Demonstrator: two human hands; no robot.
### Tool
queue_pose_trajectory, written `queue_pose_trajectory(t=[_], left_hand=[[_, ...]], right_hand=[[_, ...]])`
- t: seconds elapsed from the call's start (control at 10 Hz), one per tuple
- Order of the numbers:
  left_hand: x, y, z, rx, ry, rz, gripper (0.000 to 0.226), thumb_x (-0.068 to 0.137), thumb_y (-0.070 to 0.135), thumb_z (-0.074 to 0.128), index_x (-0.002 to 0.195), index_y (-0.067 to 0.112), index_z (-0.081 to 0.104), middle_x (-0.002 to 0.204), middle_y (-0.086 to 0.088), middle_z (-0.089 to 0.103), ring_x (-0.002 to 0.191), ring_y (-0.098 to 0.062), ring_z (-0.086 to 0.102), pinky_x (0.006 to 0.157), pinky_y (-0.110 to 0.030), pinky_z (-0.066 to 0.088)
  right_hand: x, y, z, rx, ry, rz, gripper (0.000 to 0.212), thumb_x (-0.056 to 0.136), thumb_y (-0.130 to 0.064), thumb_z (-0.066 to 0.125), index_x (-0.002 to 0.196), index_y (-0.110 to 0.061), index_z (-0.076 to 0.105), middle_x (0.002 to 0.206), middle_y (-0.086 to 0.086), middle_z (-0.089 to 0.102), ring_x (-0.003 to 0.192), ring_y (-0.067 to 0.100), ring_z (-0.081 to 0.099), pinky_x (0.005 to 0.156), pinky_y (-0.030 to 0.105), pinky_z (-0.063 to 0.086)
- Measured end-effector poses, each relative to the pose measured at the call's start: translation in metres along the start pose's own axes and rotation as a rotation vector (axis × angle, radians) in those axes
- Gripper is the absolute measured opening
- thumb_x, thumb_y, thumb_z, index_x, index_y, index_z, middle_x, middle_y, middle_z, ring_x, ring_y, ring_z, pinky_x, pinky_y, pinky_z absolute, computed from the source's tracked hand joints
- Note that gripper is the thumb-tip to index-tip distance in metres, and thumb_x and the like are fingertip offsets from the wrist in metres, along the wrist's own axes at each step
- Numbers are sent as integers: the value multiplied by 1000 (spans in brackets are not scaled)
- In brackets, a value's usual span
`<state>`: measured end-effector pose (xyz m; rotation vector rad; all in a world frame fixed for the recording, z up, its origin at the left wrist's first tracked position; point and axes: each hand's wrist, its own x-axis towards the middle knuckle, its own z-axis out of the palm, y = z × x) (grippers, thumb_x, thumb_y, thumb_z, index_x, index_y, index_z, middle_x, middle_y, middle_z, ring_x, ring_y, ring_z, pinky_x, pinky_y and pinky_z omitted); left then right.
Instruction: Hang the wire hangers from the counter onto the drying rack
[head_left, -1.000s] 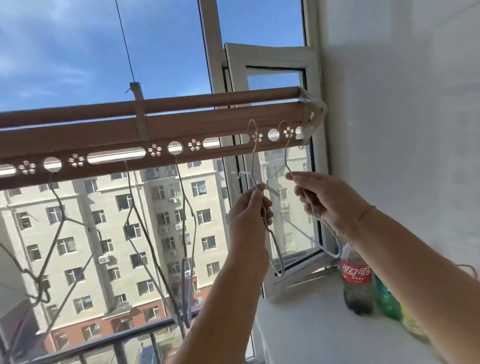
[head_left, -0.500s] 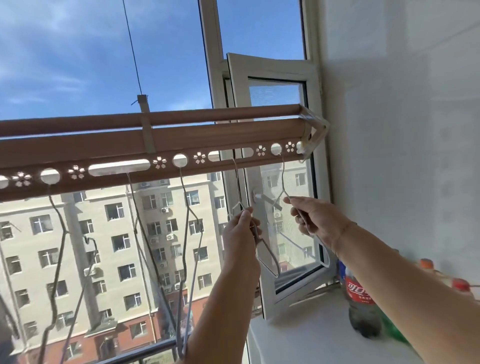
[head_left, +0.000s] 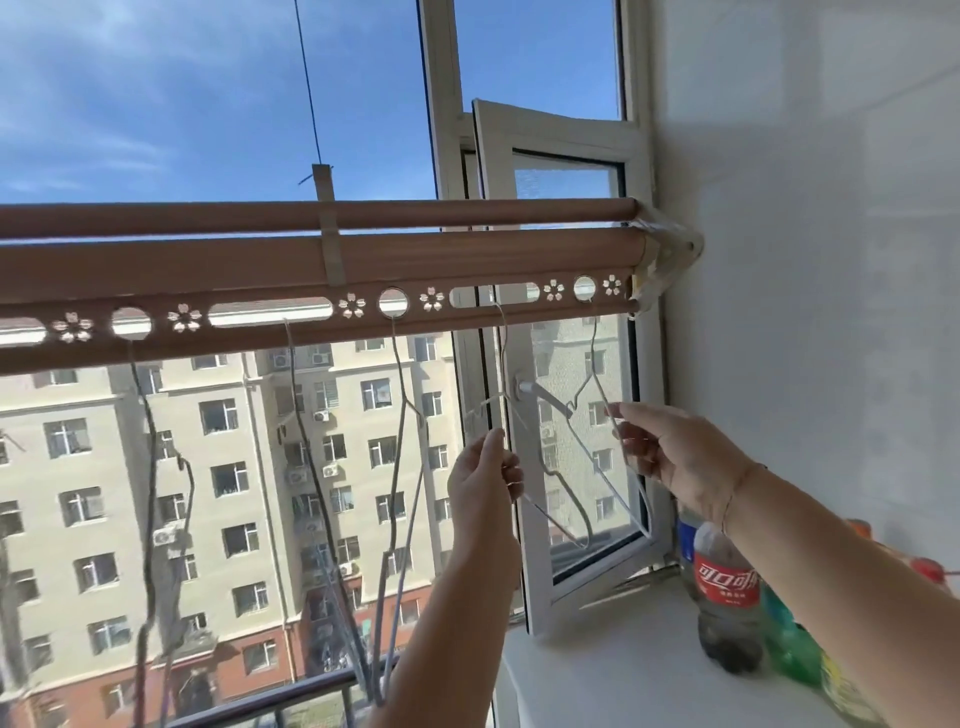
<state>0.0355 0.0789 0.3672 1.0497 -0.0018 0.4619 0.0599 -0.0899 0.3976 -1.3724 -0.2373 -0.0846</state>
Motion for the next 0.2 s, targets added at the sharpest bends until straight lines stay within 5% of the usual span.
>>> queue_pose_trajectory(t=[0.2], left_hand=[[-33,-26,-57,163,61,35,10,93,14,53,91,9,61,64,-2,50,56,-12,44,53,-21,38]], right_hand=[[-38,39,-26,-18,216,-63,19,92,-27,52,91,-10,61,76,5,54,71,16,48,66,28,37]])
